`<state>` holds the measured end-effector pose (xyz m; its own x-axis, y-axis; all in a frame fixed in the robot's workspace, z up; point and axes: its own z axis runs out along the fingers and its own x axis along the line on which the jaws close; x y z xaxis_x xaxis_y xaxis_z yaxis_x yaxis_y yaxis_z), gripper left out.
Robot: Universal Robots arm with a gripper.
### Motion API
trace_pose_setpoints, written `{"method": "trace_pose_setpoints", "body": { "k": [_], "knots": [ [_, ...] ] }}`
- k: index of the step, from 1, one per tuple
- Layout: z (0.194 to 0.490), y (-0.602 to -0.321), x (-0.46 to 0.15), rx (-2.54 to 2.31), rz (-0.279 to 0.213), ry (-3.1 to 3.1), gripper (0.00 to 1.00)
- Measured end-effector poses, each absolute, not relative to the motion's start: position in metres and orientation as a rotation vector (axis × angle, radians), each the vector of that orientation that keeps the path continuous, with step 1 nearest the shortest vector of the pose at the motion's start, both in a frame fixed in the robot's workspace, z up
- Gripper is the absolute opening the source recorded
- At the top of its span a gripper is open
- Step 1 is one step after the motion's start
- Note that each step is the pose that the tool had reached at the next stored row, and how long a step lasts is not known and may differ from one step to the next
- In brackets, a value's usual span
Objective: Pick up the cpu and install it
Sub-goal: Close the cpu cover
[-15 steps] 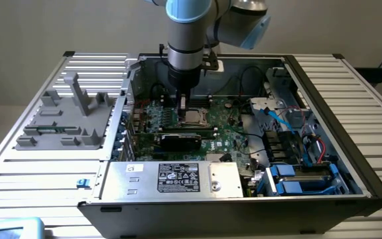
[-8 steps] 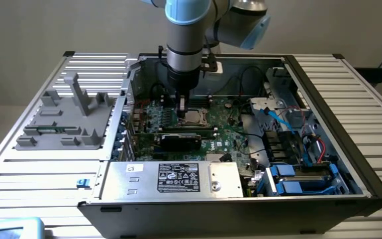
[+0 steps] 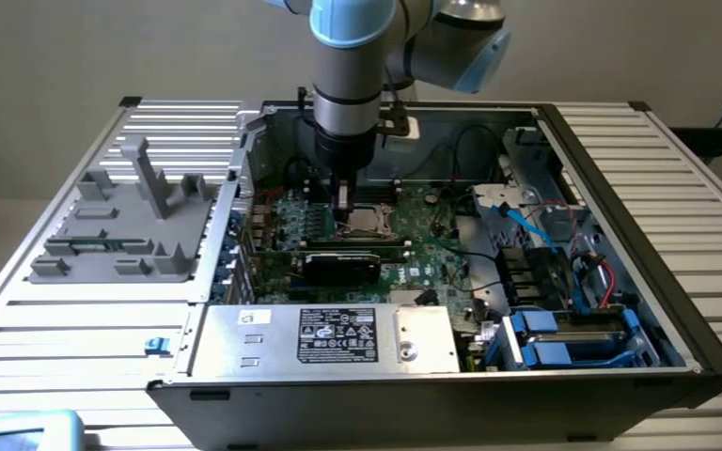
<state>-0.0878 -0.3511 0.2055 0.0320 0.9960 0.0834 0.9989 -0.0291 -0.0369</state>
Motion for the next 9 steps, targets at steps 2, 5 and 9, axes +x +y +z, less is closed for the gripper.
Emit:
{"method": "trace_pose_setpoints", "body": {
  "k": [2, 5, 9],
  "knots": [
    [0.2050, -0.3511, -0.0881, -2.194, -0.052, -2.128, 0.11],
    [0.2042, -0.3511, -0.0884, -2.195, -0.051, -2.129, 0.11],
    [0.2035, -0.3511, -0.0885, -2.195, -0.050, -2.129, 0.11]
  ]
}}
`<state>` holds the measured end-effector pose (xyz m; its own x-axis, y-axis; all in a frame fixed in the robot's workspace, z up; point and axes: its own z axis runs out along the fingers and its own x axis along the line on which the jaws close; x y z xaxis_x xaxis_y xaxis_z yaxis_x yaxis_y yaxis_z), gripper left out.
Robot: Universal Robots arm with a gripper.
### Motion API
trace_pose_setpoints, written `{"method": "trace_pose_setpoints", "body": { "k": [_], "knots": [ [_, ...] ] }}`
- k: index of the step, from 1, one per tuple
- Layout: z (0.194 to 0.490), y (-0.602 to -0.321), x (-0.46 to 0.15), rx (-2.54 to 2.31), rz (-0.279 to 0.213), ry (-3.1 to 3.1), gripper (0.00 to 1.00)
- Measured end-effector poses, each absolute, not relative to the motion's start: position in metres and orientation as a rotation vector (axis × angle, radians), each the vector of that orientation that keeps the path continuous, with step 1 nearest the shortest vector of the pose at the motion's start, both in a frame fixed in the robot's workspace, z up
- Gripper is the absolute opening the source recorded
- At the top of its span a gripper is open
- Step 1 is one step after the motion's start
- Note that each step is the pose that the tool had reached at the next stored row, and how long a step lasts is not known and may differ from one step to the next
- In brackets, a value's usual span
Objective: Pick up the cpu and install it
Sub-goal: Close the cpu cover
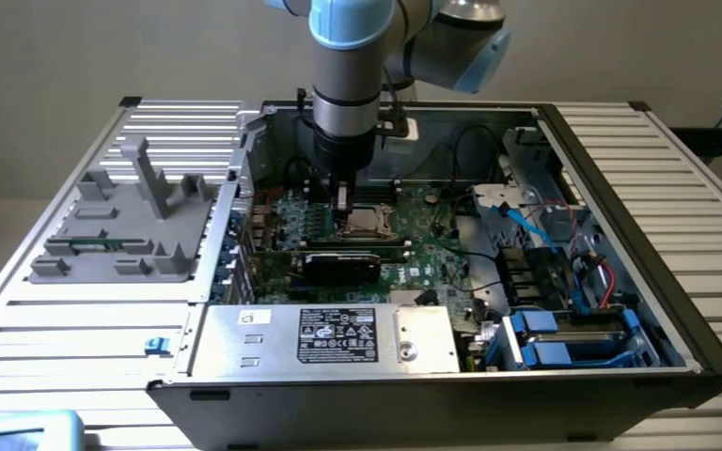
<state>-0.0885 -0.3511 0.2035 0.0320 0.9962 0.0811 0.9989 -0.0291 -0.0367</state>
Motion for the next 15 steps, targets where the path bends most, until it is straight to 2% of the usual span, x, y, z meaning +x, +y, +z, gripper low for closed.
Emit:
{"method": "trace_pose_setpoints", "body": {
  "k": [11, 15],
  "knots": [
    [0.203, -0.351, -0.095, -2.197, -0.048, -2.130, 0.11],
    [0.215, -0.351, -0.098, -2.197, -0.047, -2.131, 0.11]
  ]
}}
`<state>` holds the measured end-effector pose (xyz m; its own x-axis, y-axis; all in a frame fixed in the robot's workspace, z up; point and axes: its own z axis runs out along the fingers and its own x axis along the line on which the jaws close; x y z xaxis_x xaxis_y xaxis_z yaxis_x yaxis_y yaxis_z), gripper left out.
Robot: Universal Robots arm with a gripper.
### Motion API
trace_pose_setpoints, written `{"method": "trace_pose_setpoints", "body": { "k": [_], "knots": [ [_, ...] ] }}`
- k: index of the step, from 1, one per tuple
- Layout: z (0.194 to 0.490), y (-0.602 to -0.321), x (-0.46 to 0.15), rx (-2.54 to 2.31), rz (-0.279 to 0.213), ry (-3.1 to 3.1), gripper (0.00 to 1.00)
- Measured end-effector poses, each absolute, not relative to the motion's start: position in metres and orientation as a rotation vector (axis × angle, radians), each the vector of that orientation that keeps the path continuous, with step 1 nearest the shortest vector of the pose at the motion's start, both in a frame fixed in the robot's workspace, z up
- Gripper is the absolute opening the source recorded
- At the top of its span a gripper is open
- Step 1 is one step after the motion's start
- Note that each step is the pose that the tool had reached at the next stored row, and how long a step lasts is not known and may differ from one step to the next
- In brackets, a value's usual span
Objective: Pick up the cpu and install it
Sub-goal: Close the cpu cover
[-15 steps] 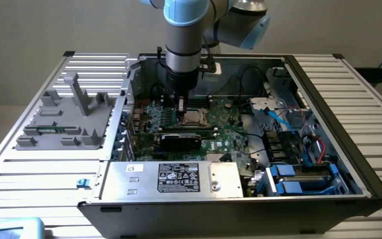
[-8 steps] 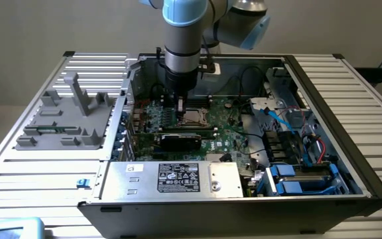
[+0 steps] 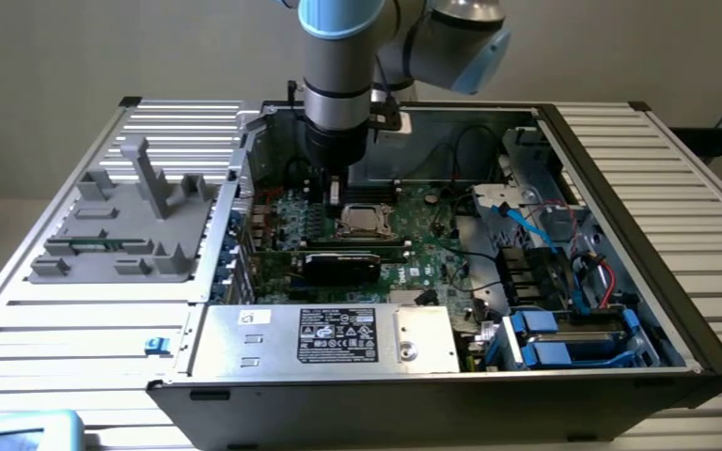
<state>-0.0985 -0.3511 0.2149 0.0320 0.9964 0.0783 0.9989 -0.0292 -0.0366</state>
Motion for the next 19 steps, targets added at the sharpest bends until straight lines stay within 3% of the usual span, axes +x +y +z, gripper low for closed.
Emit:
{"method": "trace_pose_setpoints", "body": {
  "k": [19],
  "knots": [
    [0.301, -0.351, -0.111, -2.197, -0.047, -2.131, 0.11]
  ]
}}
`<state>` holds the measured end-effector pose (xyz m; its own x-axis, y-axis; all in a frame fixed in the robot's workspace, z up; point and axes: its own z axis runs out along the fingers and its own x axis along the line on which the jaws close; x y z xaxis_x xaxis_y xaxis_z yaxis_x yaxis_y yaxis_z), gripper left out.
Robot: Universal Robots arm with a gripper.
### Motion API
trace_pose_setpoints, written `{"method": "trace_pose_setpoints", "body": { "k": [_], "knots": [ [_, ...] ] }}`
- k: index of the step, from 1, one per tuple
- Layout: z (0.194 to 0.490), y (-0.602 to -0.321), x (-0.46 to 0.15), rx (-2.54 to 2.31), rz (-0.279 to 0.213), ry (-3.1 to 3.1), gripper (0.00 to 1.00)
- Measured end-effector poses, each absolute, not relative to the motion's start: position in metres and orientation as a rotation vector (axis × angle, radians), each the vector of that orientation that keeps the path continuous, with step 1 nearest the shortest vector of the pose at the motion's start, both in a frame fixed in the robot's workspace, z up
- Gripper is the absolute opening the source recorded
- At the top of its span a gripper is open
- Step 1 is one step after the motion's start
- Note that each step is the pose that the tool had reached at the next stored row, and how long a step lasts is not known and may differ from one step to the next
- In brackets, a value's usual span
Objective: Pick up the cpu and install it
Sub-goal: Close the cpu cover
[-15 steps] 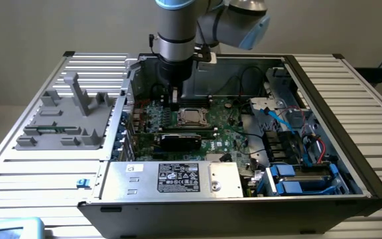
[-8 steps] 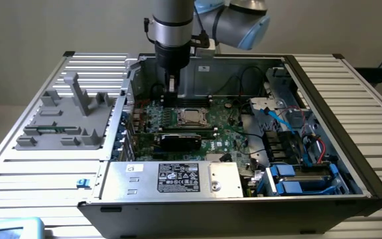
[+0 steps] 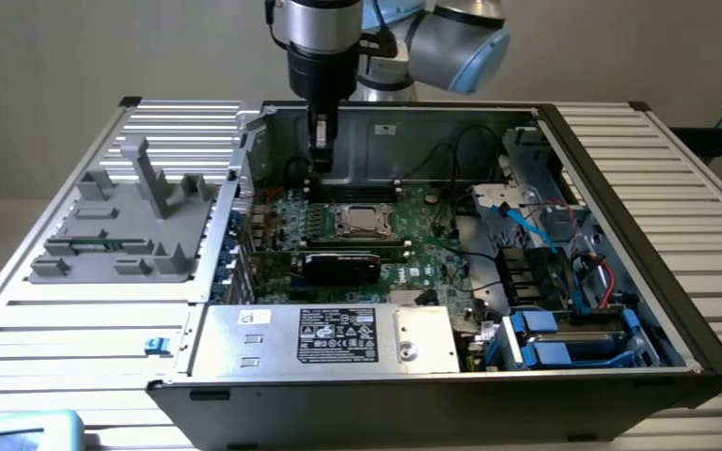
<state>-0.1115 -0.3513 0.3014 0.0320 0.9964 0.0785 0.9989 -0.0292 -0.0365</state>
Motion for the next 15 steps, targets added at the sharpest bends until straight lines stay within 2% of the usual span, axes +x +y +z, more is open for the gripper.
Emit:
{"method": "trace_pose_setpoints", "body": {
  "k": [9, 15],
  "knots": [
    [0.341, -0.350, -0.117, -2.197, -0.047, -2.131, 0.11],
    [0.343, -0.343, -0.122, -2.197, -0.047, -2.130, 0.11]
  ]
}}
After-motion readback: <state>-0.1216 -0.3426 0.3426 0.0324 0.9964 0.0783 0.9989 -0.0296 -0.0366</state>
